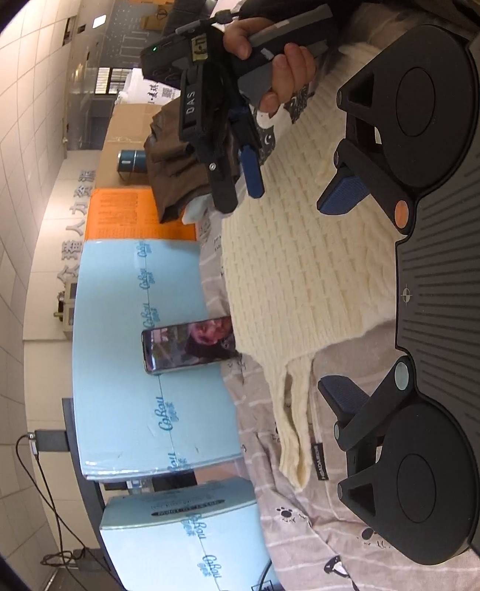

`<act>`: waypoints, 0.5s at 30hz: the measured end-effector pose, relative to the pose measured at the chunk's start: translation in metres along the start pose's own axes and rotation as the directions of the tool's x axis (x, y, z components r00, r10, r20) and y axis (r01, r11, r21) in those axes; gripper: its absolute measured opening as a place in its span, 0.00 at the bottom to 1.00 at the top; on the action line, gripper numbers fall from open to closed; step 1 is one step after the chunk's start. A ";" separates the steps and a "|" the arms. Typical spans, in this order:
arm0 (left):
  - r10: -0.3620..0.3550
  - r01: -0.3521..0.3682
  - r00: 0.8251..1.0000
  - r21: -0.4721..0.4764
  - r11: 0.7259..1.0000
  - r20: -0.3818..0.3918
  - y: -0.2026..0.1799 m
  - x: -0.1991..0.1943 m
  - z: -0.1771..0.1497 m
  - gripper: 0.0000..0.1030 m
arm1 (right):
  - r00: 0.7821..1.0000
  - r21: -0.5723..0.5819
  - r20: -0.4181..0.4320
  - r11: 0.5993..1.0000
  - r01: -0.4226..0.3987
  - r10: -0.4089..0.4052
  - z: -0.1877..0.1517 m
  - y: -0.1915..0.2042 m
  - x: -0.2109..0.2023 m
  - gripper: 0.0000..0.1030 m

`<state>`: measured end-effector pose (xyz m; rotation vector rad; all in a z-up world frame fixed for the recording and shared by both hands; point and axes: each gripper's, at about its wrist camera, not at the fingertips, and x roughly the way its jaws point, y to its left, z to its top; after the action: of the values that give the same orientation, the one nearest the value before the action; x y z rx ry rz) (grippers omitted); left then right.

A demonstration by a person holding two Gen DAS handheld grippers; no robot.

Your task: Fold clothes

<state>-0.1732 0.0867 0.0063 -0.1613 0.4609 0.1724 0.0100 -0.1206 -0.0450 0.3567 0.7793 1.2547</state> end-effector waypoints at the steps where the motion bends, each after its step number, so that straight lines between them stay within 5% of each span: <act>1: 0.022 -0.021 1.000 -0.044 0.999 0.005 0.009 0.002 0.003 0.93 | 1.000 -0.003 -0.001 1.000 0.001 -0.001 0.000 0.000 0.000 0.90; 3: 0.024 -0.023 1.000 -0.264 0.964 0.003 0.040 0.014 0.011 0.94 | 1.000 -0.006 -0.001 1.000 0.005 -0.005 0.000 0.001 0.001 0.90; 6: -0.052 0.037 0.999 -0.601 0.799 -0.008 0.096 0.042 0.012 0.94 | 1.000 -0.007 -0.002 1.000 0.009 -0.009 0.000 0.000 0.002 0.90; 9: -0.087 0.031 0.995 -0.725 0.688 -0.040 0.131 0.071 0.009 0.94 | 1.000 -0.006 0.003 1.000 0.011 -0.011 0.000 -0.001 0.001 0.90; 15: -0.089 0.024 0.995 -0.764 0.645 -0.044 0.153 0.108 0.010 0.95 | 1.000 -0.016 -0.002 1.000 0.017 -0.017 0.001 -0.001 0.002 0.90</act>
<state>-0.1047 0.2510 -0.0513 -1.0344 0.4352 0.2962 0.0112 -0.1193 -0.0455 0.3353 0.7720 1.2451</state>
